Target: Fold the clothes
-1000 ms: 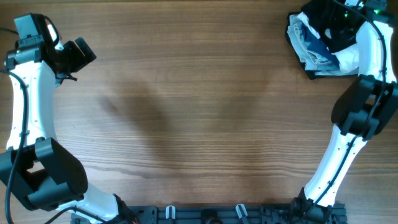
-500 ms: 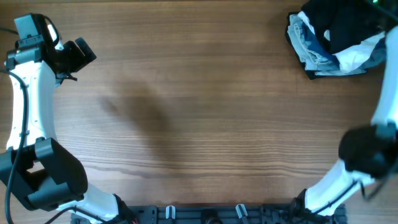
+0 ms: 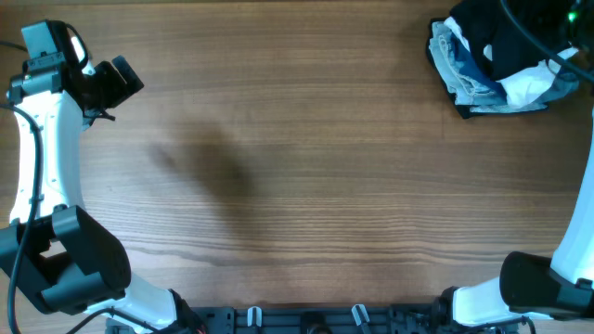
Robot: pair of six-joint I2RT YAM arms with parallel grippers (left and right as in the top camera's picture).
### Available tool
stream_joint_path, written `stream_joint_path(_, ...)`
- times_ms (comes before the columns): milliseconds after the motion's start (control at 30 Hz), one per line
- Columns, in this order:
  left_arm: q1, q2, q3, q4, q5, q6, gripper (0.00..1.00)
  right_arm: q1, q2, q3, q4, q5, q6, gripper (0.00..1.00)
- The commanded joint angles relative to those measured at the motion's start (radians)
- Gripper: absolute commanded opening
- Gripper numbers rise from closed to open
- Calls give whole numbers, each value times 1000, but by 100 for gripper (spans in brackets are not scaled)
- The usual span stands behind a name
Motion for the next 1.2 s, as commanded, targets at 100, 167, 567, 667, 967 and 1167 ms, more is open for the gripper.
stream_joint_path(100,-1,11,12,0,16,-16,100,2,-5,5,-186,-252,369,100)
stream_joint_path(167,-1,11,12,0,16,-16,100,2,-5,5,-241,-281,512,100)
stream_joint_path(567,-1,11,12,0,16,-16,100,4,-5,5,-392,-270,482,100)
stream_joint_path(667,-1,11,12,0,16,-16,100,26,-5,4,-410,-270,295,100)
stream_joint_path(967,-1,11,12,0,16,-16,100,61,-5,3,-438,-225,219,100)
stream_joint_path(1167,-1,11,12,0,16,-16,100,130,-80,-51,-186,-161,150,100)
